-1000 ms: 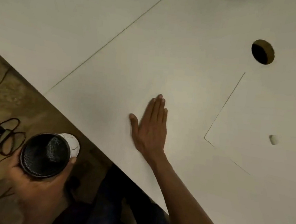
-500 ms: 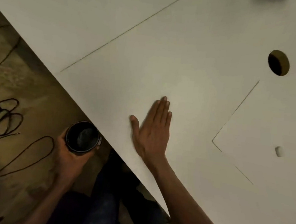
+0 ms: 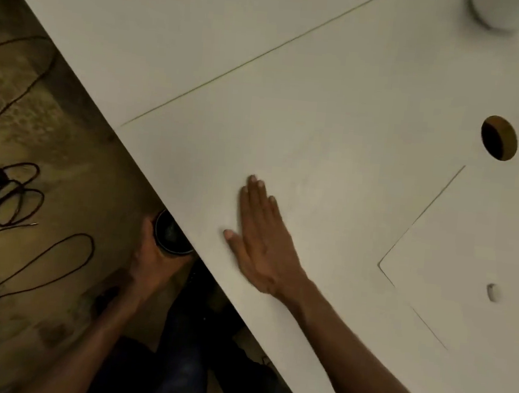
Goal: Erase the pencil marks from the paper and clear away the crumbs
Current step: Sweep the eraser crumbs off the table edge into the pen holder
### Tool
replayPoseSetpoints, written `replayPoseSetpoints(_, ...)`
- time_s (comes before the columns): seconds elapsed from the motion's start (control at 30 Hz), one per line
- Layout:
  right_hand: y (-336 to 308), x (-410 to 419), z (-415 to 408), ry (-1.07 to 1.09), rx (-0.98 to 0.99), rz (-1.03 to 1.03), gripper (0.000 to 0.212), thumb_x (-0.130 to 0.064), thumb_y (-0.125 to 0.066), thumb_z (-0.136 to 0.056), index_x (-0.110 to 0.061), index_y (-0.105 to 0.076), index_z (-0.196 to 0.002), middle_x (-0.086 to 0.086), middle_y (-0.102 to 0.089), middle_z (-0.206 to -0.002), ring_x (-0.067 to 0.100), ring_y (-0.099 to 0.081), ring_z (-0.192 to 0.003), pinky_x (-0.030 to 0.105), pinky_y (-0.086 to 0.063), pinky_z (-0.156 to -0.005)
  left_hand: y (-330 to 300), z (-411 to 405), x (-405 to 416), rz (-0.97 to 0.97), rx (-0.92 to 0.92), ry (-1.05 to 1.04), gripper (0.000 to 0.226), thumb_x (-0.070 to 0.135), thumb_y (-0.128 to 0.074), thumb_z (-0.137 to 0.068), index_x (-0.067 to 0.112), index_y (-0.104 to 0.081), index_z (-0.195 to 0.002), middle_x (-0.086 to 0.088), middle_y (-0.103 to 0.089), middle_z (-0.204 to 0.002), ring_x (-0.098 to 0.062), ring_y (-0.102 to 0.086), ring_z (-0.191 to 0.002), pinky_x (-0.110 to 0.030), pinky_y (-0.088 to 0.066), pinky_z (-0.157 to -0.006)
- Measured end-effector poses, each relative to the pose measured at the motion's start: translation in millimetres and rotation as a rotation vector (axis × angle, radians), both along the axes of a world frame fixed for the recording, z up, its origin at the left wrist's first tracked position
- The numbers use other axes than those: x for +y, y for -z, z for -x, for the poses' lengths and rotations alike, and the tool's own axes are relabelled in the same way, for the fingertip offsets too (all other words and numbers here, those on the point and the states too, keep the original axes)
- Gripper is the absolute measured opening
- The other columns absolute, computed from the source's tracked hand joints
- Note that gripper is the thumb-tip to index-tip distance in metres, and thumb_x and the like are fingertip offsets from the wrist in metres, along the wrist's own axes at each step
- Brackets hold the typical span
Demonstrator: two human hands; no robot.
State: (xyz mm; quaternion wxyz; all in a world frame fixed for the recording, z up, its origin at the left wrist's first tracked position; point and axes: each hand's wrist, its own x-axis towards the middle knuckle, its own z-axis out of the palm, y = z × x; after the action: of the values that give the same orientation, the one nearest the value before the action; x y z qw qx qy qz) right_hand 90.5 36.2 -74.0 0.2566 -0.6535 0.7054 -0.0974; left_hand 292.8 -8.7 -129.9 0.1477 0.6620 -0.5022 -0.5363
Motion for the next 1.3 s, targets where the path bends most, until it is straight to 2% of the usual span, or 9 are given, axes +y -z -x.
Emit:
replayPoseSetpoints(0.1, -18, 21, -3, 0.051, -0.188, -0.005, 0.069, -0.042, -0.027, -0.103, -0.007, 0.003, -0.154, 0.004, 0.013, -0.163, 0.015, 0.012, -0.149, 0.037, 0.000, -0.123, -1, 1, 4, 0.004, 0.002, -0.003, 0.113, 0.038, -0.098, -0.047, 0.012, -0.044, -0.143, -0.009, -0.059, -0.137, -0.026, -0.059, -0.120, -0.034, -0.045, -0.092)
replayPoseSetpoints(0.23, -10, 52, 10, 0.354, 0.011, -0.018, 0.073, -0.049, -0.026, -0.102, -0.008, 0.007, -0.154, 0.004, 0.018, -0.162, 0.016, 0.015, -0.149, 0.043, -0.005, -0.123, 4, -1, 11, 0.004, 0.029, 0.012, 0.104, 0.021, -0.101, -0.058, 0.016, -0.043, -0.144, -0.005, -0.058, -0.138, -0.022, -0.059, -0.122, -0.032, -0.045, -0.096)
replayPoseSetpoints(0.53, 0, -7, -64, 0.231, 0.058, 0.015, 0.079, -0.056, -0.023, -0.100, -0.003, 0.000, -0.154, 0.012, 0.012, -0.162, 0.019, 0.015, -0.149, 0.039, 0.000, -0.123, 0, 2, 10, -0.006, 0.066, 0.013, 0.123, 0.071, -0.076, -0.044, 0.016, -0.039, -0.147, -0.009, -0.057, -0.141, -0.028, -0.058, -0.126, -0.051, -0.051, -0.104)
replayPoseSetpoints(0.67, -12, 7, -47, 0.257, -0.154, 0.067, 0.072, -0.046, -0.028, -0.102, -0.008, 0.006, -0.154, 0.006, 0.015, -0.162, 0.014, 0.015, -0.149, 0.034, 0.005, -0.122, -5, 3, 5, 0.049, 0.108, -0.001, 0.119, 0.059, -0.089, -0.043, 0.020, -0.042, -0.146, -0.001, -0.058, -0.139, -0.018, -0.057, -0.124, -0.038, -0.049, -0.099)
replayPoseSetpoints(0.8, -2, 39, -8, 0.321, 0.053, 0.014, 0.073, -0.049, -0.022, -0.101, -0.005, 0.003, -0.154, 0.007, 0.013, -0.162, 0.018, 0.013, -0.150, 0.044, -0.005, -0.122, 3, 1, -3, 0.087, 0.100, 0.006, 0.115, 0.045, -0.098, -0.048, 0.020, -0.042, -0.145, 0.003, -0.058, -0.139, -0.018, -0.059, -0.125, -0.037, -0.051, -0.102)
replayPoseSetpoints(0.97, 8, 12, -37, 0.104, 0.199, 0.021, 0.081, -0.056, -0.028, -0.100, 0.003, -0.009, -0.152, 0.018, 0.002, -0.162, 0.027, 0.007, -0.150, 0.045, -0.007, -0.122, 7, 0, -8, 0.097, 0.113, 0.012, 0.112, 0.027, -0.101, -0.055, 0.014, -0.040, -0.147, 0.001, -0.056, -0.138, -0.012, -0.054, -0.123, -0.005, -0.043, -0.086)
replayPoseSetpoints(1.07, 5, -10, -59, 0.008, 0.132, 0.038, 0.080, -0.055, -0.029, -0.100, 0.000, -0.004, -0.154, 0.016, 0.006, -0.162, 0.024, 0.011, -0.150, 0.045, -0.006, -0.122, 6, -3, -7, 0.132, 0.117, 0.022, 0.111, 0.045, -0.091, -0.054, 0.008, -0.041, -0.146, 0.000, -0.054, -0.135, -0.016, -0.055, -0.123, 0.005, -0.039, -0.079)
replayPoseSetpoints(1.2, -4, -6, -51, 0.096, -0.146, 0.048, 0.073, -0.049, -0.026, -0.101, -0.011, 0.008, -0.154, 0.007, 0.012, -0.163, 0.016, 0.013, -0.149, 0.038, 0.003, -0.122, -2, -7, -9, 0.160, 0.100, 0.015, 0.118, 0.050, -0.094, -0.045, 0.010, -0.044, -0.144, 0.001, -0.057, -0.134, -0.015, -0.056, -0.122, -0.016, -0.047, -0.088)
replayPoseSetpoints(1.3, 3, 16, -25, 0.163, 0.076, 0.027, 0.072, -0.050, -0.023, -0.101, -0.009, 0.004, -0.154, 0.009, 0.009, -0.163, 0.019, 0.010, -0.150, 0.044, -0.005, -0.122, 0, -11, -10, 0.219, 0.087, 0.020, 0.108, 0.032, -0.098, -0.052, 0.010, -0.045, -0.143, -0.003, -0.057, -0.138, -0.021, -0.057, -0.127, -0.027, -0.047, -0.098)
